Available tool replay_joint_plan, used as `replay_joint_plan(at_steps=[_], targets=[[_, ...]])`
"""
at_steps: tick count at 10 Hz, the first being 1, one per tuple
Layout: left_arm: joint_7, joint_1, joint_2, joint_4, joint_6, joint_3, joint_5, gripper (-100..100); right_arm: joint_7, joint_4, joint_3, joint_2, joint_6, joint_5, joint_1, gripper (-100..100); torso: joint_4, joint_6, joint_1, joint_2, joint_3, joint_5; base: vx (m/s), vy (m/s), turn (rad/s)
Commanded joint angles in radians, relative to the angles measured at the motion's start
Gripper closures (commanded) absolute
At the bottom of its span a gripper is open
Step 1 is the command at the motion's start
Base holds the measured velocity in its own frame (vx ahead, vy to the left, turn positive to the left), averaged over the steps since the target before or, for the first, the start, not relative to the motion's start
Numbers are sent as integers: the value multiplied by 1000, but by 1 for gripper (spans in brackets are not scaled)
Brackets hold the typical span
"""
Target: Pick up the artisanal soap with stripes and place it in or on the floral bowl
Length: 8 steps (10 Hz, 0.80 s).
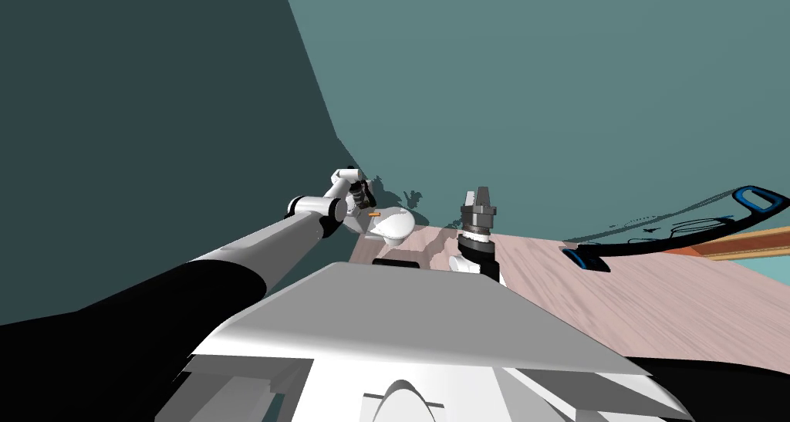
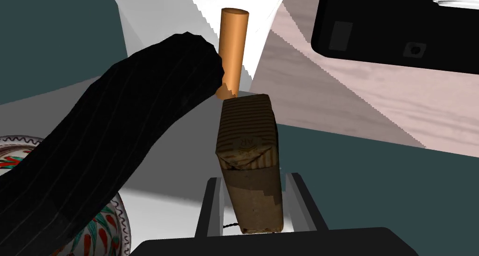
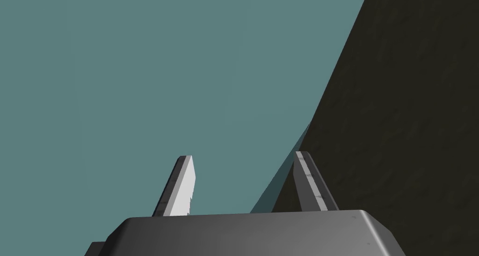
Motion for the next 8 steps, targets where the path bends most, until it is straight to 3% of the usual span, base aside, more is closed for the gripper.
replay_joint_plan(at_steps=[1,5,6,8], targets=[[5,11,-8,-30,-14,-3,-2,100,0,0,0,0,0,0,0,0,0,0,0,0,0,0,-32,-90,1],[9,13,-24,-35,-144,-19,-14,100,0,0,0,0,0,0,0,0,1,-1,3,-1,0,1,-22,-88,10],[9,13,-24,-35,-145,-19,-14,100,0,0,0,0,0,0,0,0,1,-1,3,0,0,1,-22,-72,4],[8,16,-29,-37,-194,-25,-18,100,0,0,0,0,0,0,0,0,1,-1,5,-1,0,1,-8,-53,8]])
